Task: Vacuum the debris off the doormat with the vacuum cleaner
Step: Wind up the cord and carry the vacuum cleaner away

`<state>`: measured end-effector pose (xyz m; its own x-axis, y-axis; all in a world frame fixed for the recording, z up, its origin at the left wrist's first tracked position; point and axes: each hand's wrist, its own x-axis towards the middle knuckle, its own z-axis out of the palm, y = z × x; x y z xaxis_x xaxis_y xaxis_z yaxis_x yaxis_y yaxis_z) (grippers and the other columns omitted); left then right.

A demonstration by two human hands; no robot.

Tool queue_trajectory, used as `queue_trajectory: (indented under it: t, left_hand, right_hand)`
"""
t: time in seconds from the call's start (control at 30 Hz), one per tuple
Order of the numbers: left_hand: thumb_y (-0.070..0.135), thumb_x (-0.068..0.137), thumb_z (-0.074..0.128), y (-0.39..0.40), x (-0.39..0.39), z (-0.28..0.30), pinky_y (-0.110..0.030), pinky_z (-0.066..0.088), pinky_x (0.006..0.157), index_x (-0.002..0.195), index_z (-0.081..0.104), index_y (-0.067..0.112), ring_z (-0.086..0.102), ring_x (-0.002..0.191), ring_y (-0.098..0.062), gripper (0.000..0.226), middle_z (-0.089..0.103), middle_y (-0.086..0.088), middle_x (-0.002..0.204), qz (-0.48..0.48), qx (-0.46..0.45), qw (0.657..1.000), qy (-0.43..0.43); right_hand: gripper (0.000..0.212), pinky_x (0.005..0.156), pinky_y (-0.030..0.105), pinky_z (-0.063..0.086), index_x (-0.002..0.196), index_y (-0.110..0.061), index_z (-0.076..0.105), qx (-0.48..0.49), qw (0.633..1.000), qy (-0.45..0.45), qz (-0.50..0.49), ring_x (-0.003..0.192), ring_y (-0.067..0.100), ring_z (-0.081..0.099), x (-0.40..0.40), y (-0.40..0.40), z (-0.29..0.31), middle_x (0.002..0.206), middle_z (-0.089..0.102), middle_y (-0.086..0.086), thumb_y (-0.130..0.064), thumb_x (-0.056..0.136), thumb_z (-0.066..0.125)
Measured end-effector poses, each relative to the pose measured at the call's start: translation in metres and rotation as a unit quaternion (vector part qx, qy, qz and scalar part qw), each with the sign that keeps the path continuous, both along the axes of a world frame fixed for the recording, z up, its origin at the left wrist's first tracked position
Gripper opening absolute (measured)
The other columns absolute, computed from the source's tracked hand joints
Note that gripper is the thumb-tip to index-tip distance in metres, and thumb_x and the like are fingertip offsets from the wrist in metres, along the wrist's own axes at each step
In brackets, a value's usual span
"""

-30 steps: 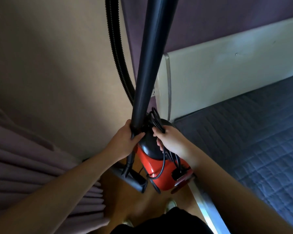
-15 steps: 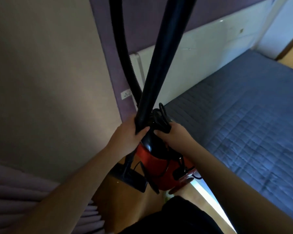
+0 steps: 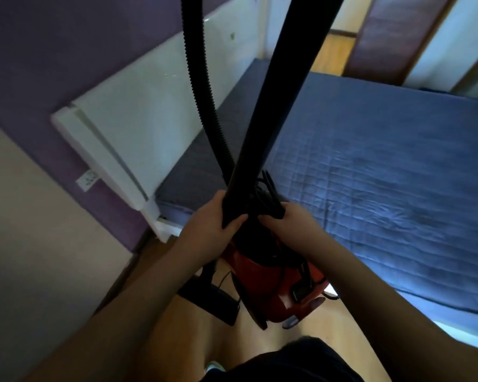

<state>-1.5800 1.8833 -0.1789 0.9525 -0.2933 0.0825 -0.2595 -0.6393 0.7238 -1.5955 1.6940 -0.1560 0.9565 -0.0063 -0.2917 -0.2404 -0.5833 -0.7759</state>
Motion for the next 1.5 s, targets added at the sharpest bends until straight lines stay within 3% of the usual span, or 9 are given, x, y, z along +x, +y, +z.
queue_trajectory:
  t: [0.17,0.3,0.5,0.6,0.77,0.87,1.0,1.17,1.5]
  left_hand:
    - [0.042,0.089,0.067,-0.11,-0.008,0.009,-0.032,0.051,0.081,0.117,0.05,0.028,0.063,0.097,-0.01,0.036,0.067,0.008,0.104,-0.079,0.011,0.997,0.001]
    - [0.043,0.089,0.067,-0.218,-0.029,0.005,-0.007,0.044,0.069,0.115,0.049,0.035,0.057,0.084,0.007,0.033,0.061,0.023,0.093,-0.153,0.031,0.988,0.02]
    - [0.043,0.086,0.069,-0.382,-0.065,-0.005,-0.032,0.053,0.082,0.118,0.056,0.027,0.066,0.095,-0.01,0.039,0.07,0.01,0.1,-0.246,0.04,0.968,0.034]
    - [0.042,0.087,0.069,-0.45,-0.082,-0.005,-0.03,0.052,0.082,0.117,0.056,0.025,0.066,0.094,-0.01,0.037,0.069,0.012,0.097,-0.301,0.042,0.952,0.043]
    - [0.037,0.087,0.072,-0.543,-0.102,-0.007,-0.017,0.05,0.069,0.107,0.057,0.027,0.064,0.079,0.001,0.027,0.067,0.012,0.081,-0.379,0.036,0.923,0.048]
    - [0.039,0.084,0.074,-0.593,-0.11,-0.012,-0.021,0.052,0.068,0.103,0.06,0.022,0.065,0.075,0.0,0.03,0.067,0.01,0.078,-0.418,0.027,0.906,0.057]
    - [0.059,0.077,0.062,-0.654,-0.115,-0.025,-0.039,0.055,0.067,0.104,0.062,0.021,0.068,0.075,-0.011,0.046,0.071,0.004,0.081,-0.482,0.022,0.874,0.052]
    - [0.046,0.08,0.076,-0.736,-0.118,-0.036,-0.035,0.054,0.063,0.094,0.061,0.028,0.066,0.071,-0.006,0.027,0.07,0.006,0.076,-0.571,0.005,0.82,0.047]
    - [0.054,0.08,0.07,-0.878,-0.203,-0.032,-0.034,0.058,0.077,0.11,0.064,0.029,0.069,0.089,-0.005,0.039,0.073,0.011,0.096,-0.724,-0.037,0.683,0.092]
  right_hand:
    - [0.016,0.042,0.008,0.04,0.086,-0.015,0.064,0.028,0.996,-0.004,-0.089,0.055,0.006,0.058,-0.048,-0.106,0.001,0.069,0.064,0.0,-0.029,0.093,0.061]
    - [0.016,0.047,0.016,0.044,0.08,-0.018,0.062,0.04,0.985,-0.006,-0.167,0.052,0.007,0.059,-0.096,-0.202,-0.011,0.066,0.065,0.003,-0.03,0.091,0.061]
    - [0.021,0.054,0.027,0.046,0.072,-0.018,0.056,0.007,0.955,-0.007,-0.296,0.051,0.011,0.055,-0.164,-0.339,-0.031,0.056,0.056,-0.004,-0.028,0.088,0.064]
    - [0.02,0.047,0.016,0.037,0.078,-0.018,0.058,-0.04,0.941,0.006,-0.337,0.054,0.009,0.054,-0.194,-0.395,-0.027,0.059,0.056,-0.006,-0.034,0.088,0.062]
    - [0.022,0.057,0.034,0.052,0.08,-0.013,0.061,-0.01,0.9,0.008,-0.436,0.054,0.019,0.063,-0.237,-0.463,-0.025,0.062,0.065,0.003,-0.034,0.086,0.062]
    - [0.021,0.061,0.034,0.052,0.079,-0.013,0.062,-0.022,0.87,0.008,-0.492,0.058,0.019,0.064,-0.256,-0.495,-0.029,0.06,0.064,0.002,-0.032,0.086,0.062]
    - [0.02,0.063,0.038,0.053,0.081,-0.012,0.062,-0.022,0.837,0.035,-0.546,0.062,0.026,0.065,-0.274,-0.536,-0.033,0.065,0.067,0.007,-0.031,0.085,0.063]
    - [0.018,0.06,0.04,0.054,0.078,-0.01,0.06,-0.025,0.781,0.059,-0.621,0.055,0.025,0.063,-0.291,-0.582,-0.031,0.06,0.065,0.006,-0.026,0.084,0.064]
    - [0.018,0.041,0.017,0.041,0.071,-0.013,0.059,-0.074,0.621,0.055,-0.778,0.04,0.006,0.055,-0.372,-0.644,-0.016,0.054,0.062,0.0,-0.024,0.083,0.067]
